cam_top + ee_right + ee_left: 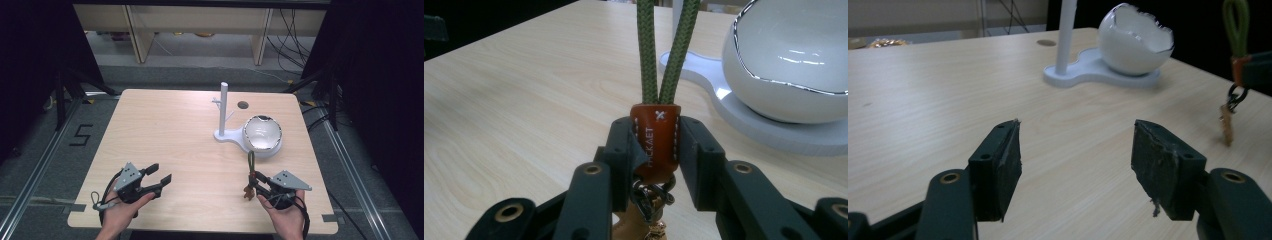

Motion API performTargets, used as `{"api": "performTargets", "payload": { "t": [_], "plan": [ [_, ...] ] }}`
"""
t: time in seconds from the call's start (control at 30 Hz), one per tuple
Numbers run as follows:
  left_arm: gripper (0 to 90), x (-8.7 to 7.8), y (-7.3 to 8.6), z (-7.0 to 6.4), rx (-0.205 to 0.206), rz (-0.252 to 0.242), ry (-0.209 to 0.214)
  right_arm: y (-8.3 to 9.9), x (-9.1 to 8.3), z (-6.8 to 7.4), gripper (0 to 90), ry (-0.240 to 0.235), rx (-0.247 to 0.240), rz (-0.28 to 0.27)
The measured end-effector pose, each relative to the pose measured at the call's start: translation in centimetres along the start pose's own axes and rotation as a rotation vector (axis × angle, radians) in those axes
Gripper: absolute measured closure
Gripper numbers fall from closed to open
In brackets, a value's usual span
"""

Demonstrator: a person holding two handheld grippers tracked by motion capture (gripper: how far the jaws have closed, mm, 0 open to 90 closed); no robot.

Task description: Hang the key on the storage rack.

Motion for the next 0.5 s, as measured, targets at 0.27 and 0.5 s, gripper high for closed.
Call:
{"api": "performTargets", "payload": {
  "t": [0.27, 0.5],
  "plan": [
    [42.8, 1.6, -2.4, -1.5, -0.009, -0.021, 0.077, -0.7, 0.1, 0.5, 68.7, 0.015, -0.025, -0.041],
    [47.8, 2.7, -4.8, -2.7, 0.004, -0.031, 0.130, -1.6, 0.4, 1.3, 68.7, -0.009, -0.012, -0.067]
  ]
}}
Point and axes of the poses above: each handheld gripper's, and its own axes: x roughly forward along the jaws, y roughly out of its underside, z roughly to its left, the point moved 5 cm from there along x, roughly forward along the jaws, and after that the axes turned 2 degrees about y, right-handed, at the moved point
